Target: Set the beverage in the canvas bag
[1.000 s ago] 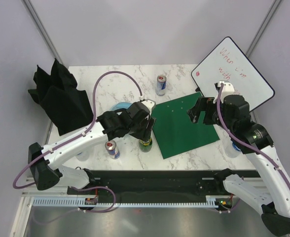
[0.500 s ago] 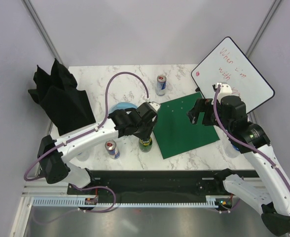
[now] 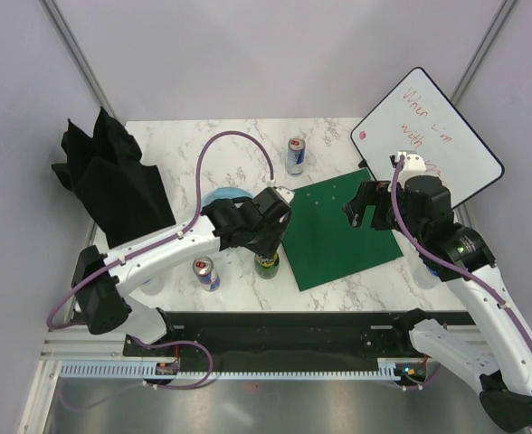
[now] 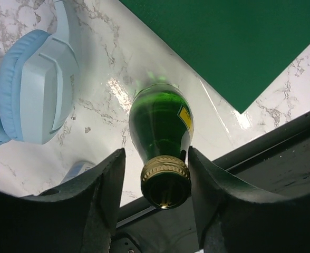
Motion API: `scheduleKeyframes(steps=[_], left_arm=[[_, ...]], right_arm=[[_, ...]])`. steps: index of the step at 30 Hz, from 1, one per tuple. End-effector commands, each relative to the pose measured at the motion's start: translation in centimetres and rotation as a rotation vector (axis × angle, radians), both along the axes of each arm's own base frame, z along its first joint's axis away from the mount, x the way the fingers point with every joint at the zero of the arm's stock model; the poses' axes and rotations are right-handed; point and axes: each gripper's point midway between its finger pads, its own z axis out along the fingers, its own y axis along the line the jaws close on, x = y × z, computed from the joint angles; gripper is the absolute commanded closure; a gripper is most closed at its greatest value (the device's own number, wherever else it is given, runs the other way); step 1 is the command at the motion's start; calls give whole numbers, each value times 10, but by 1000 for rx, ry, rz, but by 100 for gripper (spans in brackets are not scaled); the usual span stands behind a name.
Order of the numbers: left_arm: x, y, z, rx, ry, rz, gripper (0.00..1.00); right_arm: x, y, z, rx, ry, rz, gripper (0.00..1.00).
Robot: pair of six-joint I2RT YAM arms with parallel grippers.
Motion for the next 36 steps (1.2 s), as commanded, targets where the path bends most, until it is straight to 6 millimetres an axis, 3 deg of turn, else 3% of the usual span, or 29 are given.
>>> scheduleKeyframes(steps=[1,4,5,7,8,13,25,31,34,36], left_arm=[[5,1,4,20,-28,8,42],[5,0,1,25,-21,1,51],[5,0,1,27,-20,0,65],[4,-2,-2,34,-10,-9,82],[4,-2,-2,36,-7,-10,97],[3,2,7,42,-4,17,98],[49,32,99,41,-222,202,98],[95,71,158,-16,-322,336,98],[118,98,208,-77,-420,422,98],[131,123,226,-71,-468,486,98]], right_arm=[[2,-5,6,-4,-39,-20,2],[1,-5,5,-3,-36,-19,2],[1,-5,6,-2,-39,-21,2],[1,-4,4,-3,-33,-17,2],[1,-4,5,-1,-34,-14,2],[0,-8,9,-10,-49,-26,2],[-1,-7,1,-4,-30,-27,2],[-5,-7,3,8,-35,-21,2],[-7,-7,4,11,-44,-21,2],[-7,-8,5,10,-51,-19,2]])
